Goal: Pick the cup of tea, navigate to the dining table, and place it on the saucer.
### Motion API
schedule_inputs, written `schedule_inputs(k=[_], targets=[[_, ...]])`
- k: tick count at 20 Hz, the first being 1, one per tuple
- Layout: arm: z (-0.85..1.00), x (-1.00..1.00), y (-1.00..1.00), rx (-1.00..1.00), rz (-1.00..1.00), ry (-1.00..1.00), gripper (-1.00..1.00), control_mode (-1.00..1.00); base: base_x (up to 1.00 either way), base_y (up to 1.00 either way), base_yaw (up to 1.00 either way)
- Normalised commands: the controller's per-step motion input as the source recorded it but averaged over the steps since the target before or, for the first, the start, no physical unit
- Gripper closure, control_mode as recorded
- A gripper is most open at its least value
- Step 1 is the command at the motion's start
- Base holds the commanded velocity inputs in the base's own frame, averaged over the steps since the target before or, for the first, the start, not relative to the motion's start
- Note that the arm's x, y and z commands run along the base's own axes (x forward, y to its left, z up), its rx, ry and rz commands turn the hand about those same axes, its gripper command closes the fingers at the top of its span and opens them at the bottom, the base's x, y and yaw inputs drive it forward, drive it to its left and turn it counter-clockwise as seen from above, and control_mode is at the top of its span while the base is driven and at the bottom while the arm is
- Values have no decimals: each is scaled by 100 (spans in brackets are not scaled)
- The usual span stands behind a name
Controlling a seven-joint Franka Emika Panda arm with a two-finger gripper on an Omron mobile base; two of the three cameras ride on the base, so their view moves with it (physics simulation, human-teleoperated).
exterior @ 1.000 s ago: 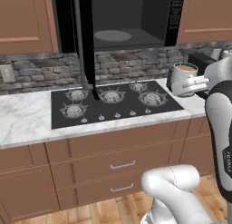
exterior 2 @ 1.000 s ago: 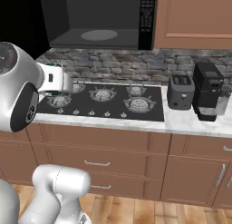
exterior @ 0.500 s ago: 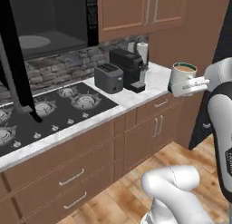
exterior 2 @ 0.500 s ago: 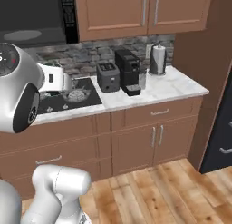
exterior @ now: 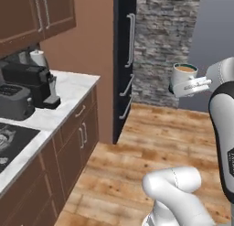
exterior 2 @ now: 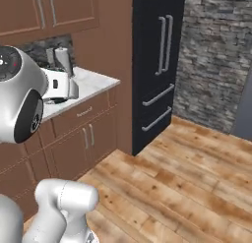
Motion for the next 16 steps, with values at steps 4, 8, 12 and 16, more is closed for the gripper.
schedule_inputs(k=[4,8,12,16], targets=[[0,0,0,0,0,0,100,100,1,0,-93],[0,0,0,0,0,0,100,100,1,0,-93],[0,0,0,0,0,0,100,100,9,0,-91],[0,0,0,0,0,0,100,100,14,3,-89]])
